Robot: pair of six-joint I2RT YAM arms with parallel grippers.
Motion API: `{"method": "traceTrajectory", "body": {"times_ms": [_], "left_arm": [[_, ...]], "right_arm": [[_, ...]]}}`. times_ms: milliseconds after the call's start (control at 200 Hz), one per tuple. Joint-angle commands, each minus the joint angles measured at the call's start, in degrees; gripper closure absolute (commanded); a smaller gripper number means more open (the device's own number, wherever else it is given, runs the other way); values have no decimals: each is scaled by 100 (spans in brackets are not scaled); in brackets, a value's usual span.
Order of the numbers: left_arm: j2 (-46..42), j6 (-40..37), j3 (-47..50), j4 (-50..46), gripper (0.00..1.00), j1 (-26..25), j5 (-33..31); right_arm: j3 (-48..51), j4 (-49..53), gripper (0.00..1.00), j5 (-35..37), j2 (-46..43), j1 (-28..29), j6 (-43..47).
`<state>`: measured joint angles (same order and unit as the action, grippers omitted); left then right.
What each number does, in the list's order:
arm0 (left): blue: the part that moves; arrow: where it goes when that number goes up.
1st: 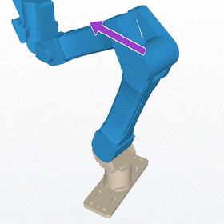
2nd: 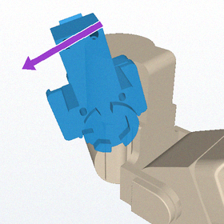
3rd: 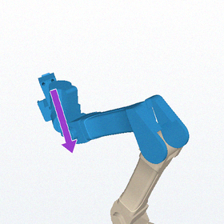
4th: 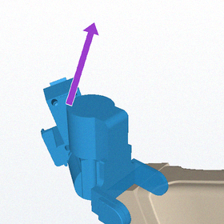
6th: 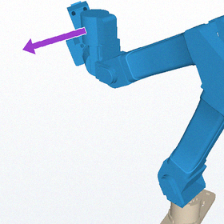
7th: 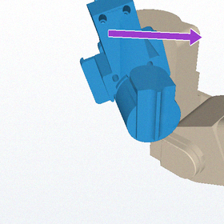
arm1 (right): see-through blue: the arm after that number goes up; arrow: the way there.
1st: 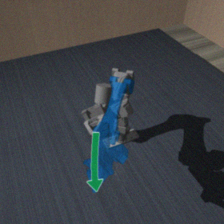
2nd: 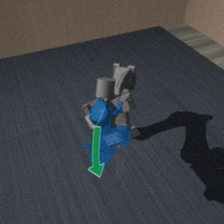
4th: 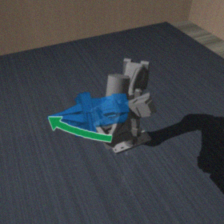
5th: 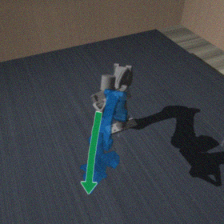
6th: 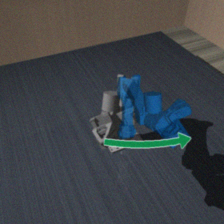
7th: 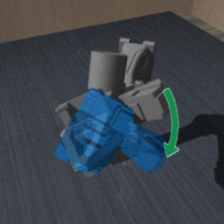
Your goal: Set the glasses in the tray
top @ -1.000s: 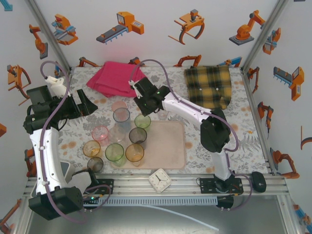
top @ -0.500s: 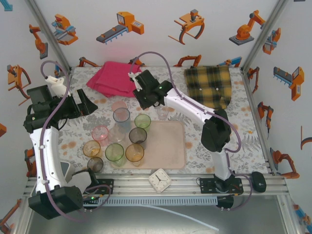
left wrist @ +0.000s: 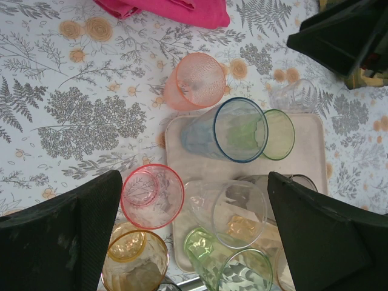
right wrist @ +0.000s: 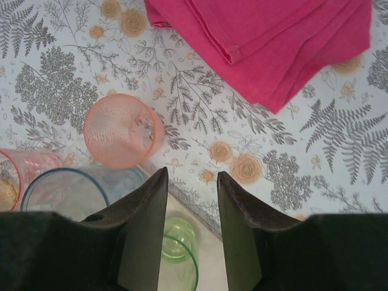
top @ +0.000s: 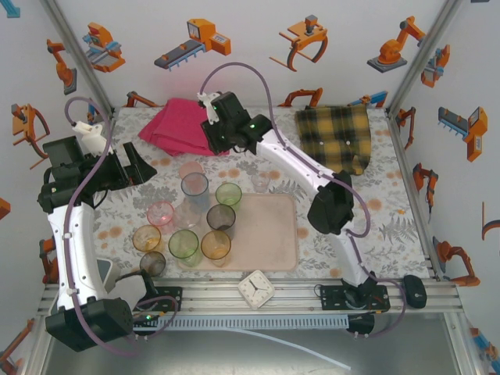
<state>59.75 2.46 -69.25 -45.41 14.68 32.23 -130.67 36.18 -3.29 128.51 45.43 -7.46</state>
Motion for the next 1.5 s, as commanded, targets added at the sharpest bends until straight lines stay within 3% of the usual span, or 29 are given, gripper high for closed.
{"method": "traceTrajectory", "body": {"times_ms": [0,541,1497], "left_arm": [[27,75,-22,85,3,31,143],[63,80,-18,67,3,59,117],[81,59,8,111,3,81,94]], "right_arm": [[-411,84,61,-347,308,-43,-5],[-869,-209,61,-968,980,-131,-264],[-1222,-182,60,-1375,1554,-157,-505]]}}
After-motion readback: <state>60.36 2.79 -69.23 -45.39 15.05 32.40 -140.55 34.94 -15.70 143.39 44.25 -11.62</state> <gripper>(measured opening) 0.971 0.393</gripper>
